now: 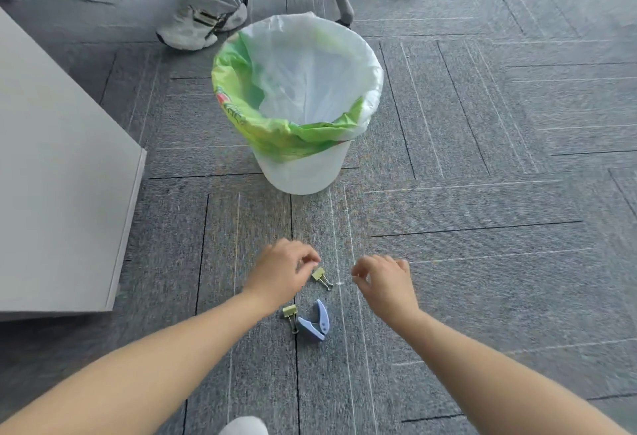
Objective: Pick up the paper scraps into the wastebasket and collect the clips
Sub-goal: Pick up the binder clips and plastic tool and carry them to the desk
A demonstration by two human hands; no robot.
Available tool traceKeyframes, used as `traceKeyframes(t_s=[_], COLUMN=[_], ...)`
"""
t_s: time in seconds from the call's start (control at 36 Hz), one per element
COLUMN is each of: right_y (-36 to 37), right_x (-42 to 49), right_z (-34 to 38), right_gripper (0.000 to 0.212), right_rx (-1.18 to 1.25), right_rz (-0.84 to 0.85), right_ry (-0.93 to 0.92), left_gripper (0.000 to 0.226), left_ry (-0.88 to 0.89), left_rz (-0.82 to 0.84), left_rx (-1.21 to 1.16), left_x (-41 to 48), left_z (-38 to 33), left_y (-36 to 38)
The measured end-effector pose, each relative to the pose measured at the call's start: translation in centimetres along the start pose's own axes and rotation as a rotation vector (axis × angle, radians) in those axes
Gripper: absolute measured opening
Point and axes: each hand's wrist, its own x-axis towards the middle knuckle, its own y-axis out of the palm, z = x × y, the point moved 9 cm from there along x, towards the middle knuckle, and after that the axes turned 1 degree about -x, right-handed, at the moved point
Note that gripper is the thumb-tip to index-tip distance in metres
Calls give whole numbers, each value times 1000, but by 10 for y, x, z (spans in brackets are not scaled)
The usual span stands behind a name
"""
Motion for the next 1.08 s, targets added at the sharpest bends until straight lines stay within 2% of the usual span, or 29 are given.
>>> traceKeyframes(t_s=[0.11, 0.28, 0.42, 0.53, 0.61, 0.69, 0.78, 0.92, 1.08], right_y=[19, 41, 49, 52, 51, 48, 42, 20, -61], right_x=[2, 8, 9, 10, 8, 5, -2, -11, 3], right_z=[-8, 5, 2, 2, 4, 3, -8, -28, -16], right_gripper=[8, 14, 16, 8, 7, 8, 7, 5, 6], right_rx=[-36, -70, -94, -104, -100, -90, -21, 129, 319], right_rz=[16, 0, -22, -5, 4, 25, 18, -69, -352], right_ry=[83, 90, 169, 151, 143, 140, 163, 204, 161], left_gripper=[10, 9, 8, 9, 21, 37, 42, 29, 16], left_ry=[-83, -216, -267, -244, -206, -138, -66, 11, -15], left_rz=[125, 30, 30, 44, 59, 145, 207, 181, 170], left_rx=[48, -81, -137, -133, -74, 20, 158, 287, 210], left_x=[13, 25, 19, 14, 14, 17, 19, 22, 22], left_z=[2, 16, 36, 41, 35, 21, 10, 3, 12], left_y=[36, 28, 26, 29, 30, 39, 51, 60, 63])
